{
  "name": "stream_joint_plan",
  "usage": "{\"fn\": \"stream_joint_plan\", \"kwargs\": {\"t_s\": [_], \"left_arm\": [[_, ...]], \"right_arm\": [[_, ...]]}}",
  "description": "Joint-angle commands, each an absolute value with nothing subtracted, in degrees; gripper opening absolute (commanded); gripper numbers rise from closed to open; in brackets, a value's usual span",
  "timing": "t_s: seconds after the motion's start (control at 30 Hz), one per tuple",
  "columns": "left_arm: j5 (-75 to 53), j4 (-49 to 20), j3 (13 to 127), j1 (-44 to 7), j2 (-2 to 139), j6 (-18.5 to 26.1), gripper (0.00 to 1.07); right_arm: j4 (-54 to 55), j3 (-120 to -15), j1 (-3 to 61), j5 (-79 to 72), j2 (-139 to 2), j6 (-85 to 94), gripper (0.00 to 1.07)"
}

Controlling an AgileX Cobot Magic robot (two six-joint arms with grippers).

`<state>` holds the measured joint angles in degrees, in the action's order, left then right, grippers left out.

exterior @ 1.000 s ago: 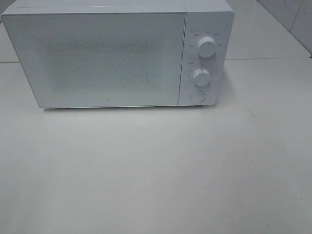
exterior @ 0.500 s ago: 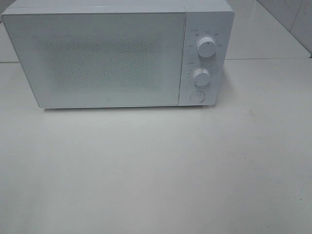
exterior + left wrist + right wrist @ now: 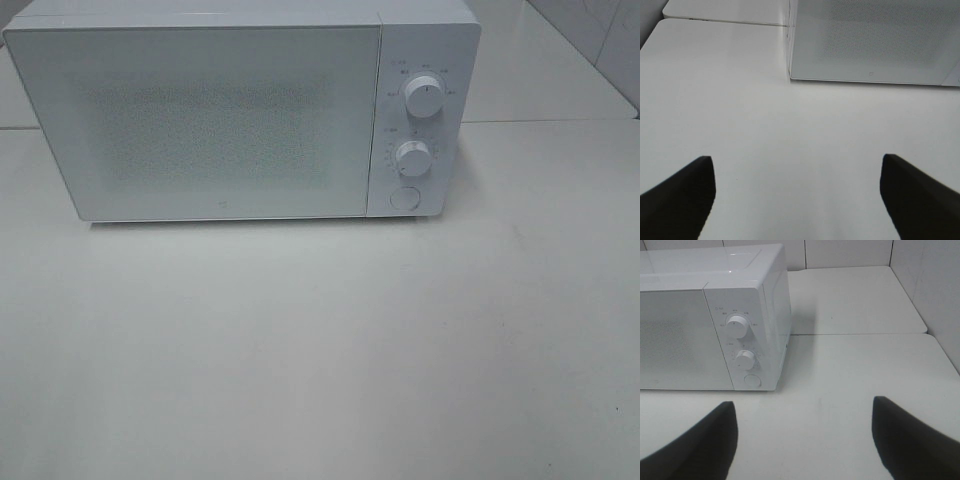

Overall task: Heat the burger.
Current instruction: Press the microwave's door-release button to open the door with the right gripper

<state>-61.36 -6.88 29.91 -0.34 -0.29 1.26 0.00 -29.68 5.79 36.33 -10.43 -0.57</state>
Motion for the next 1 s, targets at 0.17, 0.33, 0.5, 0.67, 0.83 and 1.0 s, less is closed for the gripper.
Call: {"fn": "stream_joint_plan", "kwargs": {"t_s": [0.17, 0.33, 0.5, 0.67, 0.83, 1.0], "left_arm": [[-61.4, -7.4, 29.6, -0.3, -0.6, 1.4, 0.82], [-61.4, -7.4, 29.6, -0.3, -0.6, 1.4, 0.82], [-61.4, -7.4, 29.6, -0.3, -0.6, 1.4, 0.82], [-61.4, -7.4, 29.6, -0.3, -0.6, 1.4, 0.82], [-61.4, -7.4, 29.6, -0.3, -0.6, 1.4, 0.82], [-61.4, -7.4, 29.6, -0.3, -0.6, 1.4, 0.82]], "right_arm": [[0.0, -25.6, 5.6, 24.4, -18.2, -0.9, 0.72], [0.0, -24.7, 5.6, 19.1, -22.5, -0.9, 0.72], [0.0, -24.7, 5.6, 10.8, -30.5, -1.1, 0.72], [-1.7, -24.5, 5.6, 5.9, -35.4, -1.2, 0.72], [-1.7, -21.3, 5.6, -6.9, -40.2, -1.2, 0.72], [-1.4, -16.6, 5.6, -24.3, -45.5, -1.3, 0.72]]}}
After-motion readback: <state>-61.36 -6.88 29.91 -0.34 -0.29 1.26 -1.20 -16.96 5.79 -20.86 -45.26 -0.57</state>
